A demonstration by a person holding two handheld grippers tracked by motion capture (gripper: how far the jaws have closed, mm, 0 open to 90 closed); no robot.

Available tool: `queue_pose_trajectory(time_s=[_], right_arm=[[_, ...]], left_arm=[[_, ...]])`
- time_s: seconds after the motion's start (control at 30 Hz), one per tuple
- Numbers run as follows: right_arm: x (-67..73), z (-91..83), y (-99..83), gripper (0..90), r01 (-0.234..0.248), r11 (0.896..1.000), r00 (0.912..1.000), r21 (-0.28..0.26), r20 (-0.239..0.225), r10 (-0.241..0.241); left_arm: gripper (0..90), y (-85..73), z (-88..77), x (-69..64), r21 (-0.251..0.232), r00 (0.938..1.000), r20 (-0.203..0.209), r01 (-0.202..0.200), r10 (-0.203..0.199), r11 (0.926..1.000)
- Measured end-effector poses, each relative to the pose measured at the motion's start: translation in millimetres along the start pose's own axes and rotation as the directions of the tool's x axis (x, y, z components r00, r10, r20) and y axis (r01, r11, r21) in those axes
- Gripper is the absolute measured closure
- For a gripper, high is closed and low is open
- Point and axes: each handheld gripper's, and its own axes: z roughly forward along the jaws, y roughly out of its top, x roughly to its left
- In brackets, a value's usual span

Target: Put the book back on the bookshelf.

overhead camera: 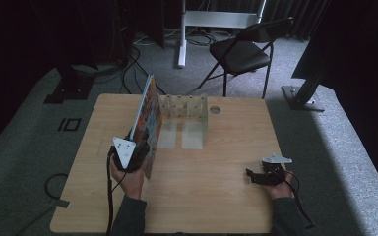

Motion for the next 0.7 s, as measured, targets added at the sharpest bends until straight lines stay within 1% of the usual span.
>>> queue_pose_trajectory(time_s=[0.07, 0.13, 0.23, 0.3, 0.4, 0.53, 0.63, 0.67, 0.7], right_arm=[[0.0, 0.0, 0.0, 17.8, -0.001, 1.0, 1.0, 0.001, 0.0, 0.001], [0.0, 0.0, 0.0, 17.8, -0.001, 1.0, 1.0, 0.0, 0.0, 0.001], [0.1, 0.0, 0.0, 17.8, -0.001, 1.0, 1.0, 0.0, 0.0, 0.001], [0.1, 0.0, 0.0, 17.8, -0.001, 1.0, 1.0, 0.0, 0.0, 0.001], [0.1, 0.0, 0.0, 17.8, -0.001, 1.0, 1.0, 0.0, 0.0, 0.001], [0.1, 0.0, 0.0, 17.8, -0.001, 1.0, 1.0, 0.0, 0.0, 0.001], [0.1, 0.0, 0.0, 17.8, -0.001, 1.0, 1.0, 0.0, 0.0, 0.001], [0.1, 0.0, 0.0, 17.8, -0.001, 1.0, 1.0, 0.0, 0.0, 0.001], [0.1, 0.0, 0.0, 17.8, -0.001, 1.0, 1.0, 0.001, 0.0, 0.001]], left_arm=[[58.5, 0.4, -1.2, 0.2, 0.006, 1.0, 0.004, -0.004, 0.004, 1.0], [57.9, 0.9, -2.3, 0.7, 0.012, 0.9998, 0.019, 0.003, -0.004, 0.9999], [57.0, 1.6, -3.7, 1.6, 0.032, 0.9993, 0.036, -0.008, 0.007, 0.9994], [56.8, 1.9, -5.2, 3.6, 0.042, 0.999, 0.045, -0.008, 0.006, 0.9991], [56.6, 1.3, -7.1, 6.6, 0.048, 0.9986, 0.053, -0.001, -0.002, 0.9989], [56.3, 0.0, -9.0, 10.6, 0.069, 0.9977, 0.068, -0.001, -0.003, 0.9976], [56.1, -0.3, -9.4, 11.3, 0.071, 0.9975, 0.071, 0.001, -0.006, 0.9974], [56.1, -1.1, -10.9, 14.4, 0.084, 0.9969, 0.077, 0.011, -0.017, 0.9964], [56.1, -1.3, -11.5, 14.9, 0.087, 0.9964, 0.082, 0.012, -0.019, 0.9962]])
